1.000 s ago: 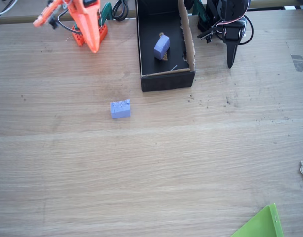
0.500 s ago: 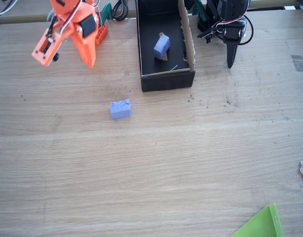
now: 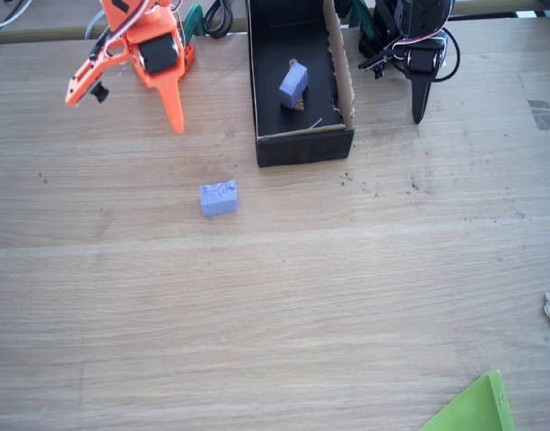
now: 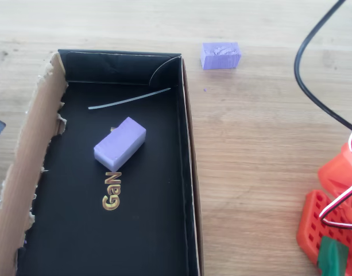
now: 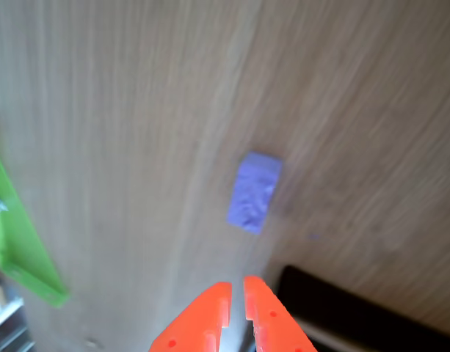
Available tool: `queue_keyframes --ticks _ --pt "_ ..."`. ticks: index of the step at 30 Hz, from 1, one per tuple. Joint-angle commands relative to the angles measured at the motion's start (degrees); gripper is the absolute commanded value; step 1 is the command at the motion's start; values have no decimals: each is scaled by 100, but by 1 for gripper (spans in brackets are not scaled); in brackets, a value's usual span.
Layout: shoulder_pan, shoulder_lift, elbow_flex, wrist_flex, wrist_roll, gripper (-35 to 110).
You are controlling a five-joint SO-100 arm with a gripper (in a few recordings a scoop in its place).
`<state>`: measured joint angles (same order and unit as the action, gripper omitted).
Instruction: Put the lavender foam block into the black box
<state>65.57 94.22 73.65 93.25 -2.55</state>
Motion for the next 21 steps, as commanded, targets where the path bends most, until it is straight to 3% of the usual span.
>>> queue_keyframes --ticks 1,12,21 --pt "-44 -211 -844 404 -185 0" --pt "-53 -1248 -2048 1529 220 0" --pt "-422 -1556 -2224 1600 519 0"
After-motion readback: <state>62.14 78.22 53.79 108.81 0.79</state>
